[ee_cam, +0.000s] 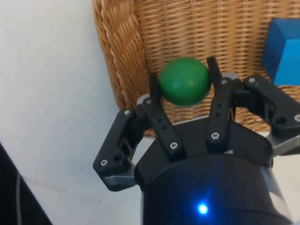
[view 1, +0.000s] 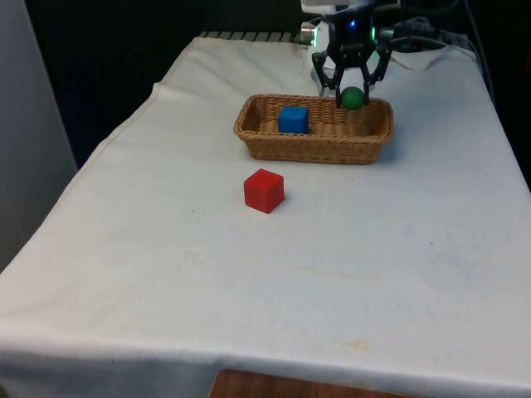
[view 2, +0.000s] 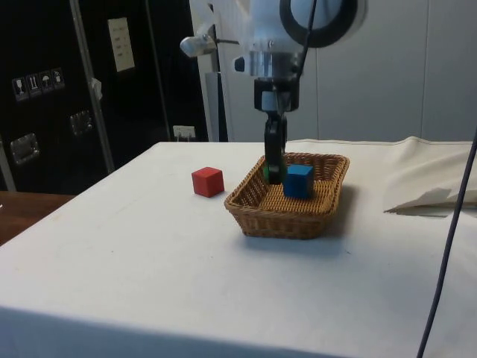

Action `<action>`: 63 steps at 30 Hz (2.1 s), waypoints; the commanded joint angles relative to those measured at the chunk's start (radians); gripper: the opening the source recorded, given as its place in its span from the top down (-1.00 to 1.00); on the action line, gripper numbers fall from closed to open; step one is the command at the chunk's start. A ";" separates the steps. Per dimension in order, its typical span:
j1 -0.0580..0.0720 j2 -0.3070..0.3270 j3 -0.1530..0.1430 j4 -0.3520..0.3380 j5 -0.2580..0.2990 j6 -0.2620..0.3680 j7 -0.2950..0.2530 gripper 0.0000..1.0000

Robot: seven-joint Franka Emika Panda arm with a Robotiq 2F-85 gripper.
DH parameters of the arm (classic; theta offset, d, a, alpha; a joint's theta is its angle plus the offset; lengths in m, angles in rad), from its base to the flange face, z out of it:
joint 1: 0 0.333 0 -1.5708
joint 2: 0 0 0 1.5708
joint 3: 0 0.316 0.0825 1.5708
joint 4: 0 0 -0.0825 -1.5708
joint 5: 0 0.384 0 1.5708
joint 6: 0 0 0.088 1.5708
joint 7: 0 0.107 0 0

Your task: Place all non-red objects into the basket.

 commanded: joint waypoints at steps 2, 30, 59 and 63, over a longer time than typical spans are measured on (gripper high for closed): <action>0.006 0.018 0.005 -0.004 0.024 0.034 -0.010 1.00; -0.001 0.183 0.016 0.021 0.011 0.152 -0.002 0.21; -0.005 0.079 -0.001 0.098 -0.013 -0.016 0.012 -1.00; -0.008 0.069 -0.004 0.132 -0.012 -0.060 0.014 -1.00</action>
